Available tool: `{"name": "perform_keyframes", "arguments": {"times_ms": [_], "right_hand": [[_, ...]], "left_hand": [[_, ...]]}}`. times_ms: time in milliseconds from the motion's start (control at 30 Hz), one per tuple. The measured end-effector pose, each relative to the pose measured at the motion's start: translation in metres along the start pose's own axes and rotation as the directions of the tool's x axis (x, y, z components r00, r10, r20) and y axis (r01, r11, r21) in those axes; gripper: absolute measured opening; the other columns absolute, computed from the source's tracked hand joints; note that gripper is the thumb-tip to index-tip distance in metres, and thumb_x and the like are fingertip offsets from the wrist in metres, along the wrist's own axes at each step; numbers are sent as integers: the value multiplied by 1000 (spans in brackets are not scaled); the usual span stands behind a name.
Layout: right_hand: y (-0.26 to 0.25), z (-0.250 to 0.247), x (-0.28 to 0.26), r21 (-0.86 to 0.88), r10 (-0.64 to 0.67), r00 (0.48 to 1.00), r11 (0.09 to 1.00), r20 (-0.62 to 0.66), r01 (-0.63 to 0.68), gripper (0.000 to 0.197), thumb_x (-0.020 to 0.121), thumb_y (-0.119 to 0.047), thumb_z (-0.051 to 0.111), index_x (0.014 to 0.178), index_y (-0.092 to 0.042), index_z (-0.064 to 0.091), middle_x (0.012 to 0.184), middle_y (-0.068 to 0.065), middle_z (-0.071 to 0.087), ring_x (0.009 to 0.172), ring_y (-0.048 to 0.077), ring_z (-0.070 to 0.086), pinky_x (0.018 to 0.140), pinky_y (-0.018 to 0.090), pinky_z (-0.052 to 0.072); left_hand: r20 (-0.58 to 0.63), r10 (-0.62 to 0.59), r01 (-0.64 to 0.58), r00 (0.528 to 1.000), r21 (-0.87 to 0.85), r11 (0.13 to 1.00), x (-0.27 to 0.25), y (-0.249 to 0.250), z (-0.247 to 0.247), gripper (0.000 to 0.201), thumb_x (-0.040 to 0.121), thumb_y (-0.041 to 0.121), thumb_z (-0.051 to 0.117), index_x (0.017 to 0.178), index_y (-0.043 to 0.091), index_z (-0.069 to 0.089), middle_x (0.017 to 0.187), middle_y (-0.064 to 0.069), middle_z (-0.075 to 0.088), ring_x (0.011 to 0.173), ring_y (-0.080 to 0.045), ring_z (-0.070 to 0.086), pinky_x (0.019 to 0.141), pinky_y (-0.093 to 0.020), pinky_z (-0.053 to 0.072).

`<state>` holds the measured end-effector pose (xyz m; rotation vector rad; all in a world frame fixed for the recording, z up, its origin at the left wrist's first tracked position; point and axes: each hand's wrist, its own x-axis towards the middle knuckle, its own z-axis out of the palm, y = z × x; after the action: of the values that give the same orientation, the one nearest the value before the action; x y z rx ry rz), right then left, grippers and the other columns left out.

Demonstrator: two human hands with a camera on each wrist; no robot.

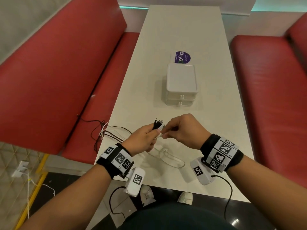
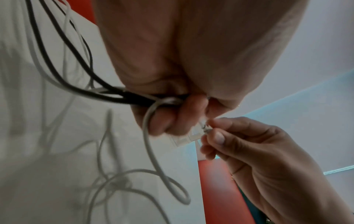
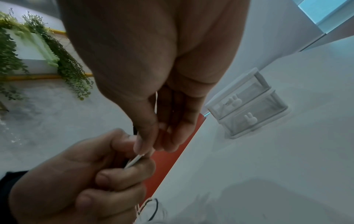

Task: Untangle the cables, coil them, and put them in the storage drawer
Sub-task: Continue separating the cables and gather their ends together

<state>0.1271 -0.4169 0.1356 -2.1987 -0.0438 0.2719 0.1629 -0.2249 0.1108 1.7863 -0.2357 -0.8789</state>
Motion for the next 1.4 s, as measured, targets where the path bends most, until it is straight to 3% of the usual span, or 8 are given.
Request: {"name": "perform_keyframes", "arguments": {"times_ms": [233, 333, 600, 767, 900, 967, 1233, 1400], "right_hand": [[-1, -5, 6, -65, -109, 994, 992, -32, 107, 24, 89, -3, 69, 95, -23, 82, 88, -8, 73, 84, 11, 66, 83, 31, 53], [-1, -6, 5, -10, -97, 993, 995, -71, 96, 18, 88, -7, 73, 93, -23, 79, 84, -9, 75, 79, 10, 68, 81, 31, 56], [4, 7, 4, -28, -144, 975, 990, -170, 141, 15, 90, -10, 64, 92, -17, 51, 71, -2, 63, 62, 12, 56, 58, 25, 45], [12, 32, -7, 215, -104, 987, 974, 120, 76, 33, 78, 3, 61, 103, -14, 50, 98, 0, 72, 93, 17, 68, 87, 38, 56], [17, 41, -5, 369, -53, 986, 929, 158, -9, 19, 95, -14, 66, 107, -14, 51, 77, -4, 67, 71, 25, 64, 71, 39, 56], [16, 37, -2, 216, -59, 983, 976, 171, 21, 12, 96, -26, 66, 103, -17, 63, 64, -7, 59, 60, 11, 54, 66, 35, 50], [13, 8, 10, -412, -13, 993, 909, 117, 60, 58, 86, -71, 57, 57, -20, 54, 48, -5, 48, 51, 11, 45, 56, 32, 40], [17, -4, 14, -246, -129, 987, 958, 94, 148, 19, 96, -36, 62, 81, -27, 67, 68, -10, 58, 63, 6, 52, 67, 34, 46]], "left_hand": [[11, -49, 49, 999, -76, 996, 0, 3, 3, 6, 95, 10, 40, 92, 15, 43, 61, 5, 32, 51, -11, 24, 47, -26, 19], [-6, -55, 55, 998, 2, 998, 0, 2, 3, 15, 84, 11, 48, 98, 13, 48, 59, 4, 38, 48, -12, 32, 45, -25, 27], [-6, -8, 6, 1000, -192, 981, 3, -3, -5, 29, 106, 11, 39, 85, 5, 58, 55, 3, 33, 48, -11, 28, 50, -24, 27], [-76, 77, -100, 994, -369, 924, 5, 6, -5, 31, 107, 12, 35, 81, 4, 51, 54, -3, 34, 47, -15, 36, 50, -25, 37], [-136, 147, -186, 980, -339, 922, 5, 10, -11, 29, 108, 17, 32, 88, 6, 49, 50, 1, 32, 46, -23, 48, 55, -32, 46], [-156, 143, -191, 977, -358, 914, 4, 11, -12, 27, 108, 18, 34, 88, 7, 49, 52, 3, 27, 43, -17, 35, 49, -29, 38], [-125, 118, -107, 985, 90, 990, 3, 18, -26, 15, 80, 23, 56, 80, 21, 42, 67, 2, 42, 53, -14, 34, 51, -28, 33], [-22, 164, -129, 986, 520, 844, -5, 18, -30, 28, 82, 23, 63, 77, 17, 37, 77, 4, 71, 69, -13, 61, 70, -35, 47]]}}
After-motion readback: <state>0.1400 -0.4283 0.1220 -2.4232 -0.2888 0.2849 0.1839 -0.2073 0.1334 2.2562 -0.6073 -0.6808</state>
